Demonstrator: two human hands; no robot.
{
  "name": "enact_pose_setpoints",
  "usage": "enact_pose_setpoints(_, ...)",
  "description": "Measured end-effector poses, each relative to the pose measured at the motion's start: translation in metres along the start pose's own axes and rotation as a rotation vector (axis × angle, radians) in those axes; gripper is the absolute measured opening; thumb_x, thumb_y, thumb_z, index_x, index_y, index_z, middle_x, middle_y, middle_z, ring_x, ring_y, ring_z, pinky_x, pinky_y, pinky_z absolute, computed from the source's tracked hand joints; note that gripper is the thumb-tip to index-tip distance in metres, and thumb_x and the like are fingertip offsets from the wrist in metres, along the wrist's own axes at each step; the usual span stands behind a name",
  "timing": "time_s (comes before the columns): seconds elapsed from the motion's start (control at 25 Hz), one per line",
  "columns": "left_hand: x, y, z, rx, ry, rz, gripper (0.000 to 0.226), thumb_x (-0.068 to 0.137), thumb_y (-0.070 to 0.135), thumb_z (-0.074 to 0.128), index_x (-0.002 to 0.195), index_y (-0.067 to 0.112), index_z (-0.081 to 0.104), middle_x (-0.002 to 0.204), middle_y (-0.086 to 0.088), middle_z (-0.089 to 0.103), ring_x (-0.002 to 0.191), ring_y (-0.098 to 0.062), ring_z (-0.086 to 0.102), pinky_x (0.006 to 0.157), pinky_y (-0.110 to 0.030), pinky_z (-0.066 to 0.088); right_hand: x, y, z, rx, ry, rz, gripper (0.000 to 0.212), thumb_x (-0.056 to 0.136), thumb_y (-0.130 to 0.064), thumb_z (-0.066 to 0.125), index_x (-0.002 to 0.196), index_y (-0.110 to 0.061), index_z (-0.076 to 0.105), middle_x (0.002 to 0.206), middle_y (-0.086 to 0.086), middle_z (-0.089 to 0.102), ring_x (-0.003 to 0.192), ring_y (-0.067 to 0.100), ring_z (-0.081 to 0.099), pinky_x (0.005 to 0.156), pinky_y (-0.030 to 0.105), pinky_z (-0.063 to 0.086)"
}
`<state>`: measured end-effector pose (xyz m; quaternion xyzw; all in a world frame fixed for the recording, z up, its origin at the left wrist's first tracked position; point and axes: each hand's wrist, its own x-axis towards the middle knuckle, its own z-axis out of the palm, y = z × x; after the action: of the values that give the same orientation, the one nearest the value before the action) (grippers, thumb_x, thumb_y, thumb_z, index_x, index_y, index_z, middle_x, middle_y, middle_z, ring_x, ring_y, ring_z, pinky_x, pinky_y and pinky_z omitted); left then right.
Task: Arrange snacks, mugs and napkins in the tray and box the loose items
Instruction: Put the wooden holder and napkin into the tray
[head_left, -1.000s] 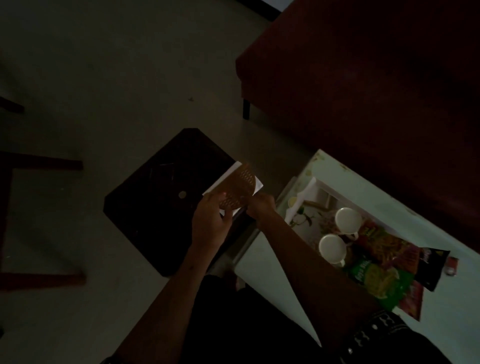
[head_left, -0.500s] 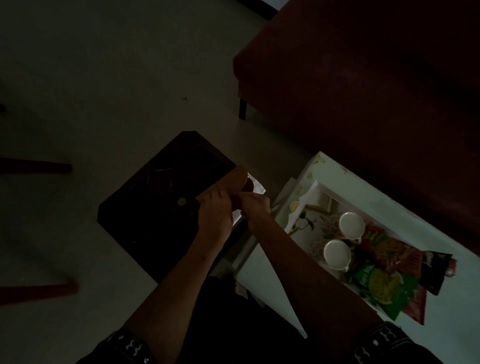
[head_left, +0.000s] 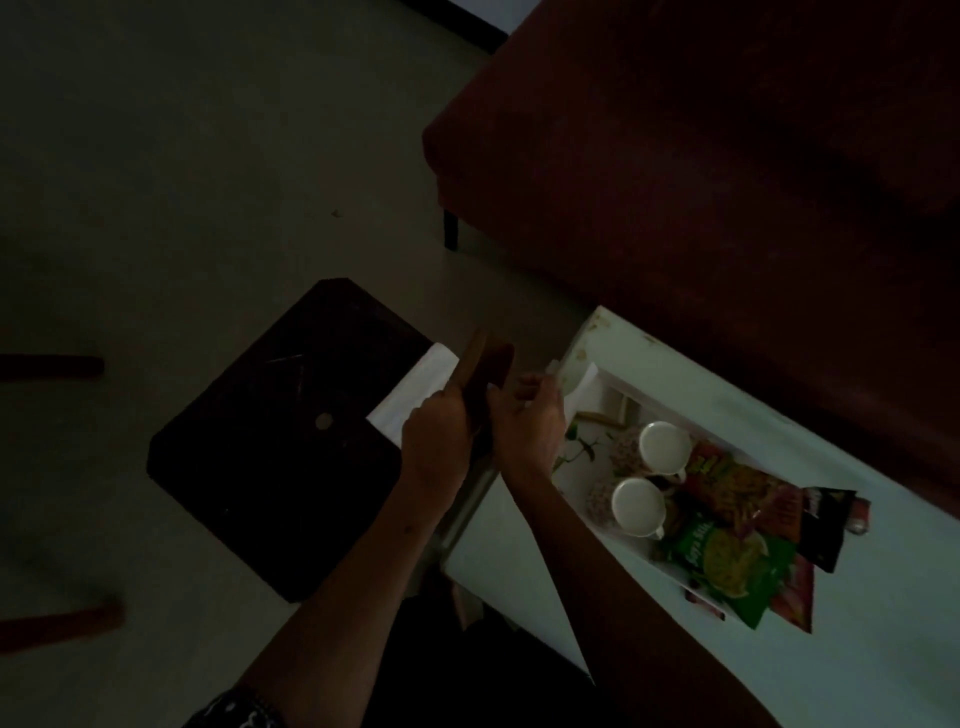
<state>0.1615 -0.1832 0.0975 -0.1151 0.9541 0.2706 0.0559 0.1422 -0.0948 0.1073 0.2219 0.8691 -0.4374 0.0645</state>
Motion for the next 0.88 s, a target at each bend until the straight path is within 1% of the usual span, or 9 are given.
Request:
enact_pose_setpoints(0.08, -0.004, 0.024, 0.014, -0.112, -0.052, 0.006, 0.027, 0.094, 0.025, 0.046, 0.100, 0.003, 0.060, 0.093, -0.015, 0.070, 0.083, -0.028, 0.066, 0.076, -0.032, 0.053, 0.007, 0.019, -0.018, -0.020, -0.017, 0.030, 0.028, 0.082, -0.025, 0.066, 0.106, -0.012, 0.059, 0.101, 0.004, 0.067, 0.086, 0.016, 0.062, 0.070, 0.027, 0.048)
enact_pose_setpoints(0.16, -0.008, 0.046, 0.029, -0.223, -0.121, 0.001, 0.027, 0.091, 0.024, 0.050, 0.097, 0.002, 0.063, 0.093, -0.018, 0.070, 0.086, -0.031, 0.066, 0.073, -0.026, 0.045, 0.015, 0.038, -0.037, -0.026, 0.001, 0.065, 0.024, 0.084, -0.021, 0.063, 0.105, -0.010, 0.063, 0.099, 0.008, 0.072, 0.085, 0.022, 0.068, 0.071, 0.029, 0.052)
enact_pose_setpoints(0.32, -0.009, 0.070, 0.067, -0.328, -0.254, -0.034, 0.025, 0.092, 0.019, 0.048, 0.102, 0.003, 0.064, 0.097, -0.020, 0.070, 0.093, -0.033, 0.065, 0.076, -0.031, 0.049, 0.029, 0.075, -0.065, -0.101, 0.087, 0.098, 0.021, 0.084, -0.019, 0.063, 0.100, -0.008, 0.069, 0.098, 0.010, 0.075, 0.088, 0.023, 0.070, 0.069, 0.022, 0.045)
enact_pose_setpoints(0.48, -0.009, 0.084, 0.107, -0.358, -0.352, -0.035, 0.026, 0.092, 0.024, 0.049, 0.092, 0.004, 0.065, 0.089, -0.017, 0.070, 0.087, -0.027, 0.067, 0.073, -0.029, 0.051, 0.048, 0.104, -0.074, -0.165, 0.013, 0.148, 0.012, 0.085, -0.011, 0.061, 0.090, -0.002, 0.067, 0.092, 0.017, 0.073, 0.084, 0.031, 0.069, 0.070, 0.036, 0.053)
enact_pose_setpoints(0.56, -0.008, 0.089, 0.123, -0.323, -0.349, -0.032, 0.026, 0.092, 0.025, 0.050, 0.087, 0.004, 0.065, 0.085, -0.015, 0.070, 0.082, -0.025, 0.065, 0.064, -0.026, 0.043, 0.057, 0.114, -0.076, -0.196, -0.031, 0.129, 0.007, 0.086, -0.008, 0.060, 0.087, -0.004, 0.065, 0.092, 0.020, 0.071, 0.086, 0.033, 0.068, 0.072, 0.039, 0.053)
enact_pose_setpoints(0.6, -0.007, 0.091, 0.129, -0.312, -0.340, -0.035, 0.025, 0.091, 0.023, 0.049, 0.085, 0.005, 0.064, 0.083, -0.015, 0.070, 0.080, -0.026, 0.065, 0.062, -0.023, 0.038, 0.060, 0.118, -0.077, -0.205, -0.047, 0.110, 0.006, 0.087, -0.008, 0.059, 0.090, -0.005, 0.063, 0.095, 0.021, 0.071, 0.088, 0.034, 0.068, 0.074, 0.040, 0.053)
enact_pose_setpoints(0.72, -0.002, 0.095, 0.149, -0.245, -0.325, -0.059, 0.024, 0.092, 0.021, 0.049, 0.083, 0.005, 0.064, 0.084, -0.015, 0.070, 0.077, -0.026, 0.063, 0.056, -0.018, 0.031, 0.070, 0.129, -0.077, -0.250, -0.112, 0.127, 0.038, 0.092, -0.018, 0.055, 0.125, -0.003, 0.045, 0.107, 0.020, 0.067, 0.097, 0.035, 0.065, 0.079, 0.042, 0.054)
enact_pose_setpoints(0.76, 0.000, 0.095, 0.155, -0.227, -0.327, -0.082, 0.025, 0.092, 0.022, 0.048, 0.084, 0.005, 0.064, 0.086, -0.014, 0.070, 0.076, -0.024, 0.062, 0.054, -0.015, 0.031, 0.073, 0.132, -0.076, -0.263, -0.142, 0.147, 0.043, 0.093, -0.020, 0.053, 0.130, -0.003, 0.038, 0.108, 0.020, 0.066, 0.098, 0.036, 0.065, 0.078, 0.042, 0.054)
enact_pose_setpoints(0.88, 0.006, 0.094, 0.171, -0.236, -0.336, -0.119, 0.025, 0.093, 0.022, 0.048, 0.087, 0.004, 0.064, 0.089, -0.014, 0.070, 0.081, -0.025, 0.064, 0.059, -0.018, 0.036, 0.085, 0.141, -0.071, -0.353, -0.247, 0.158, 0.032, 0.095, -0.017, 0.049, 0.122, -0.003, 0.042, 0.109, 0.020, 0.066, 0.099, 0.034, 0.065, 0.071, 0.034, 0.049)
